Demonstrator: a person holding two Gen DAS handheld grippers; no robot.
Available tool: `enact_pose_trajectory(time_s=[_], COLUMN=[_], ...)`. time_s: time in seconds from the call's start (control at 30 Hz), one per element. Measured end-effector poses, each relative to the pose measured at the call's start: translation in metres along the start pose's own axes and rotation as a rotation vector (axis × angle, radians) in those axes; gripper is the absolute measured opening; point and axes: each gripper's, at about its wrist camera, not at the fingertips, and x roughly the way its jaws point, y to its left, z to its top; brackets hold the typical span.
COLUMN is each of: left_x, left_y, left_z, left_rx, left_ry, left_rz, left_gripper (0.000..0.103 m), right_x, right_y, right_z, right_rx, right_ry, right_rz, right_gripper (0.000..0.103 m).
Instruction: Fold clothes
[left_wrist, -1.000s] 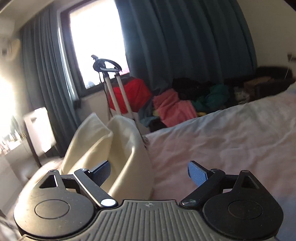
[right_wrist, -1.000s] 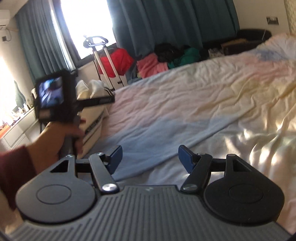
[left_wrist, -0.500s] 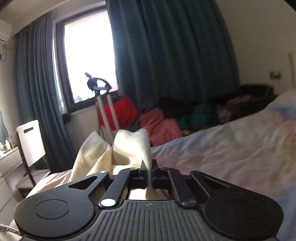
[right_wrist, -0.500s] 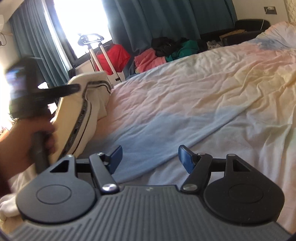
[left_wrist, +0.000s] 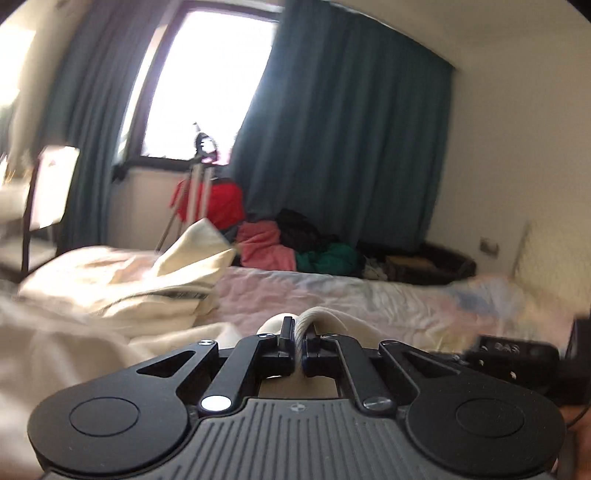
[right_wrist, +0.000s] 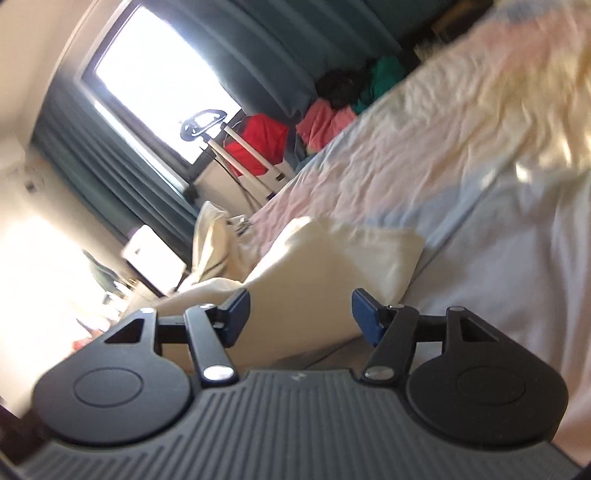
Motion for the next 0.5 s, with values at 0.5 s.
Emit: enact_pose_trajectory(time_s=[0.5], left_x=[-0.024], left_y=[0.110], left_z=[0.010], left_rx=[-0.414], left_ry=[-0.070], left_rz=[0.014], left_gripper=[0.004], right_x=[0.086], right_y=[-0.040], right_z=[-0.030], right_rx=[0.394], right_ry=[0.209], right_rz=[0.048], right_gripper=[0.066])
